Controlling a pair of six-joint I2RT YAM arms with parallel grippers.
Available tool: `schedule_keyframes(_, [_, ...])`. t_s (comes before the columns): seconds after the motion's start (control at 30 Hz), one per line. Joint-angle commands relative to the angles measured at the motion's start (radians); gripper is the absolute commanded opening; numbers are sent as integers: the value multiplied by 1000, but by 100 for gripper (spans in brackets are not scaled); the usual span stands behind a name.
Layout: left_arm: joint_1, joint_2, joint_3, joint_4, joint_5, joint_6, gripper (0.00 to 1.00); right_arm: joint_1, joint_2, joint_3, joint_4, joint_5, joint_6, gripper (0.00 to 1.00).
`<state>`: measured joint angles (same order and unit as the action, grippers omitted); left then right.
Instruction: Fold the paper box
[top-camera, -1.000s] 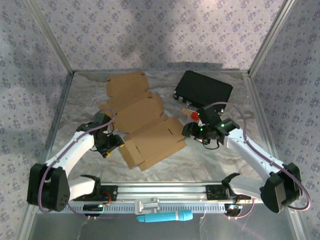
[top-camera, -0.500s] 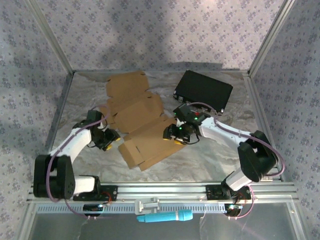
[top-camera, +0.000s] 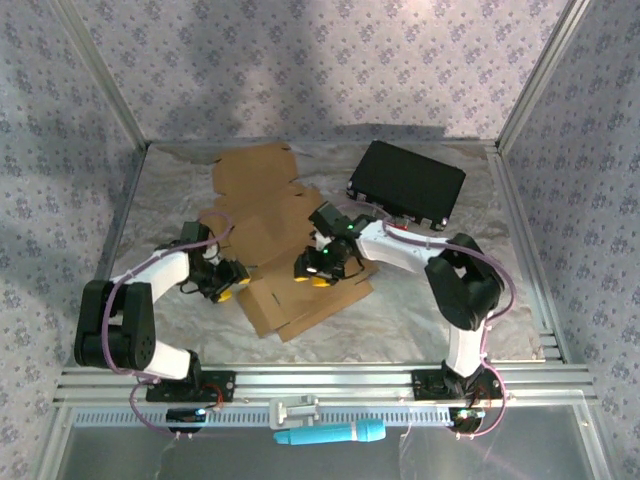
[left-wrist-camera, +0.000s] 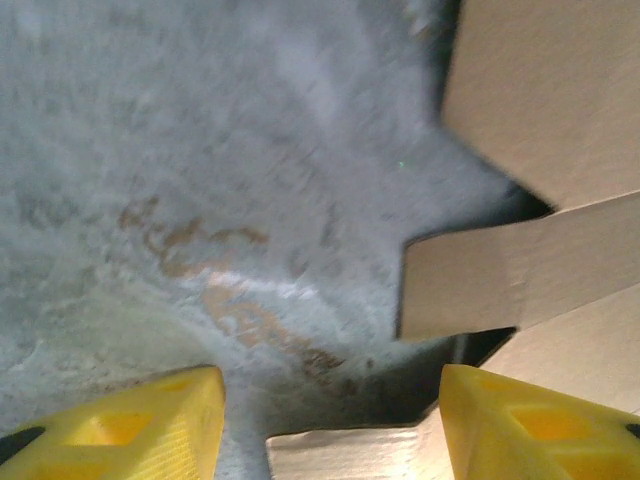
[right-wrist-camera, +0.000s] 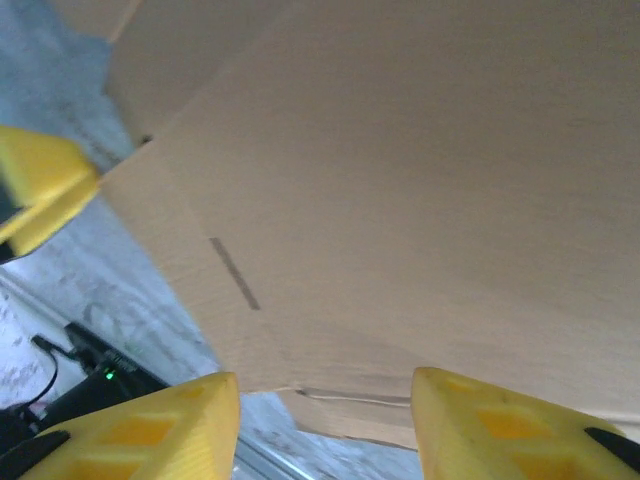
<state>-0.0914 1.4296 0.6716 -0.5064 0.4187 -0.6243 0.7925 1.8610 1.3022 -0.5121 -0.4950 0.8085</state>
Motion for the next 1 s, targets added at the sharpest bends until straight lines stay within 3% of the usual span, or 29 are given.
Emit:
schedule_keyframes(0.0, [1, -19, -29, -5, 23, 2, 61, 49, 64, 69, -10, -76, -25, 47])
schedule_keyframes(0.1, [4, -21, -51, 32, 39, -15, 62, 76, 114, 110, -7, -105, -24, 43])
schedule_keyframes(0.43, [1, -31, -120, 216, 217, -97, 63, 77, 199, 141, 38, -123, 10, 42])
schedule_keyframes(0.97, [-19, -89, -146, 178, 296, -90, 60, 53, 241, 146, 28, -119, 17, 41])
